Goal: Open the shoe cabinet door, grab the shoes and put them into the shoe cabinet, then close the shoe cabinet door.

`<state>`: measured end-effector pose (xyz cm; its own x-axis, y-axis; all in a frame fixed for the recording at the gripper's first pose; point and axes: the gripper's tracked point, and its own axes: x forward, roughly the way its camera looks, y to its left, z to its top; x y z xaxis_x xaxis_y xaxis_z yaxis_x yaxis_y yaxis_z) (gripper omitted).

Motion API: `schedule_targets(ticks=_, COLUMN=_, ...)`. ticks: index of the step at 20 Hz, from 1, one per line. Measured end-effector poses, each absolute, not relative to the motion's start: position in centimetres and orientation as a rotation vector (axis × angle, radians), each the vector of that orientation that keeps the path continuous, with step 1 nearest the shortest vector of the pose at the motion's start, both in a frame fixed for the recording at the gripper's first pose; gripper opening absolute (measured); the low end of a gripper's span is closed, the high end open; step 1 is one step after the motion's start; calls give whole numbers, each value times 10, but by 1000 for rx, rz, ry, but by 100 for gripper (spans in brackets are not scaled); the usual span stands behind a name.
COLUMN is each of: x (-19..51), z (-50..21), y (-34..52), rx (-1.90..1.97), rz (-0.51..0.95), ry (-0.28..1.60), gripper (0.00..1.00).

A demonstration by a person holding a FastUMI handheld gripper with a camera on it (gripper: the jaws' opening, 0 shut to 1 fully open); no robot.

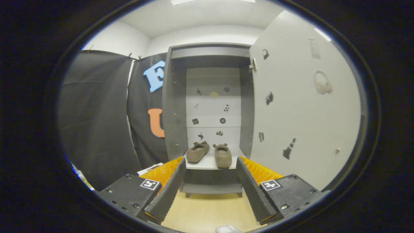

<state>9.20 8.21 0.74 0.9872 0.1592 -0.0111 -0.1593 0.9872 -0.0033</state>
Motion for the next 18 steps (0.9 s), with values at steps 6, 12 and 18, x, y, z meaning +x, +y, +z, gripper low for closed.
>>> schedule_targets(ticks=6, x=10, z=11, y=8, rx=0, rz=123, ry=-12, gripper=98)
schedule_targets(ticks=12, x=-20, z=13, y=-107, rx=-6, rz=-17, ry=-43, gripper=99)
schedule_targets(ticks=18, x=8, z=21, y=-187, rx=28, rz=1, ry=-46, gripper=99)
